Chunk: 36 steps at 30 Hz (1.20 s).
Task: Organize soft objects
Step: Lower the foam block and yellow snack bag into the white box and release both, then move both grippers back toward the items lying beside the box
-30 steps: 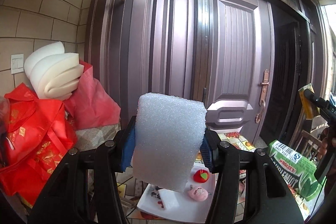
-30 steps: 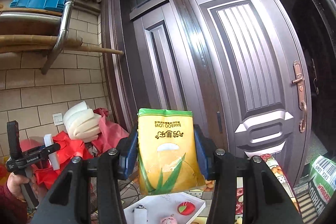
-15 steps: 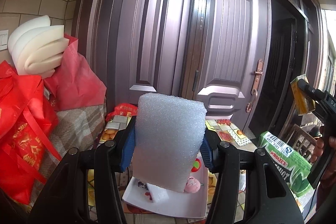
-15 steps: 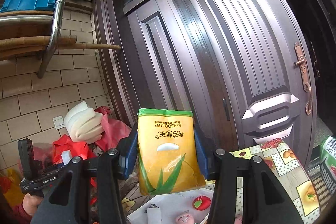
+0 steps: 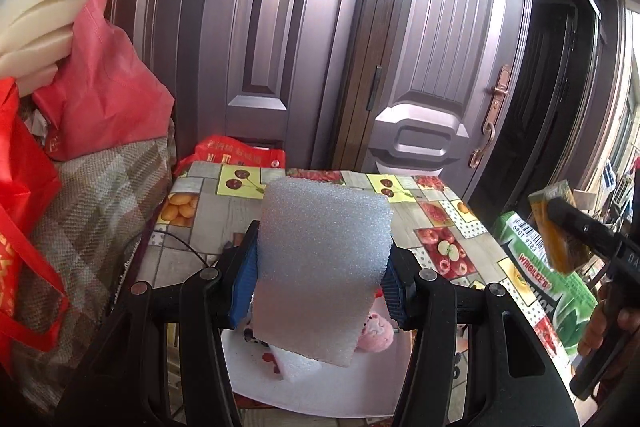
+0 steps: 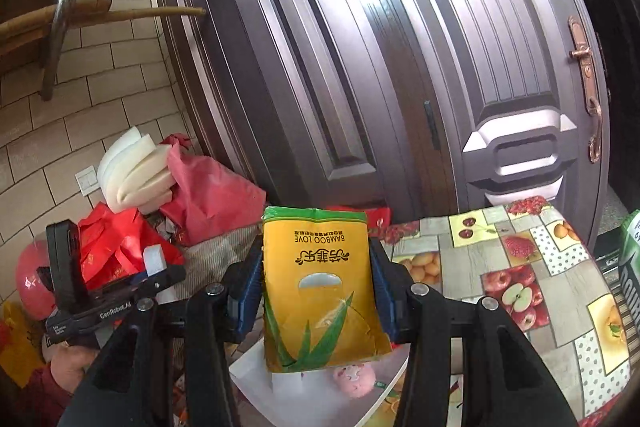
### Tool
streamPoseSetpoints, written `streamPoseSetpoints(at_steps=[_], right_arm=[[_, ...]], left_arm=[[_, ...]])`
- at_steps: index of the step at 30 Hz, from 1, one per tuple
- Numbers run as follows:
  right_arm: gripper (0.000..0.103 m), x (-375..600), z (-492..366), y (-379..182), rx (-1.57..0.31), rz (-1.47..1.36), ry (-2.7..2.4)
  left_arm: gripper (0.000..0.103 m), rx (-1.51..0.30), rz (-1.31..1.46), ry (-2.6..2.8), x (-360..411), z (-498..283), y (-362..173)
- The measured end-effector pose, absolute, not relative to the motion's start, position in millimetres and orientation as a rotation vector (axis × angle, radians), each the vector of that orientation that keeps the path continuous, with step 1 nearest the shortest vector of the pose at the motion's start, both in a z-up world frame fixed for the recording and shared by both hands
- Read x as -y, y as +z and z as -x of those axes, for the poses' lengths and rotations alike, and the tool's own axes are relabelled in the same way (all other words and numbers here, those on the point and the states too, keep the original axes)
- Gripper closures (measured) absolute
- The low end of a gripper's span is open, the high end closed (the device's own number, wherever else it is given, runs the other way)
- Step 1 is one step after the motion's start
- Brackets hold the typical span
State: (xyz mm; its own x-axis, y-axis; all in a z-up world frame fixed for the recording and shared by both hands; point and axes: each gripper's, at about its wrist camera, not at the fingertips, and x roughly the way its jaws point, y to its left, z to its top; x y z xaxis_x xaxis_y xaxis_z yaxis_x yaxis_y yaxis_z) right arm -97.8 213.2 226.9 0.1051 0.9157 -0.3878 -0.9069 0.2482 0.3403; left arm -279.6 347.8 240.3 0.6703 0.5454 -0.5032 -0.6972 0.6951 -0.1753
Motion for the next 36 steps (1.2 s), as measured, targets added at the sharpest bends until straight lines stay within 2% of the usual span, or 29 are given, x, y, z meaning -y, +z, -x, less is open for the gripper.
streamPoseSetpoints(at_steps=[7,19,21,22,23,24,25,26,29,36], right_arm=[[0.055,-251,102,143,-0.805,0.14,1.325],[0.055,-288,126,92,-0.908,0.314,1.402],[0.054,-293,131,88,-0.901,0.344,1.411],[0.053,-296,132,86,-0.898,0.358,1.413],[0.053,-300,133,84,-0.891,0.372,1.413],[0.051,-303,135,82,-0.884,0.391,1.411],[0.036,-307,137,79,-0.873,0.411,1.409],[0.016,-308,139,78,-0.857,0.423,1.408],[0.0,-307,145,79,-0.802,0.429,1.405],[0.0,-291,145,98,-0.743,0.374,1.382]], left_arm=[[0.05,-0.562,0.392,0.68,-376,229,191],[0.05,-0.759,0.44,0.63,-421,173,115],[0.046,-0.751,0.436,0.645,-423,176,113],[0.04,-0.739,0.425,0.674,-424,179,114],[0.015,-0.722,0.414,0.699,-423,183,116],[0.0,-0.704,0.408,0.719,-424,188,118],[0.0,-0.684,0.401,0.737,-425,192,120],[0.0,-0.671,0.397,0.753,-424,197,123],[0.0,-0.624,0.407,0.806,-421,218,136],[0.0,-0.435,0.484,0.884,-385,279,183]])
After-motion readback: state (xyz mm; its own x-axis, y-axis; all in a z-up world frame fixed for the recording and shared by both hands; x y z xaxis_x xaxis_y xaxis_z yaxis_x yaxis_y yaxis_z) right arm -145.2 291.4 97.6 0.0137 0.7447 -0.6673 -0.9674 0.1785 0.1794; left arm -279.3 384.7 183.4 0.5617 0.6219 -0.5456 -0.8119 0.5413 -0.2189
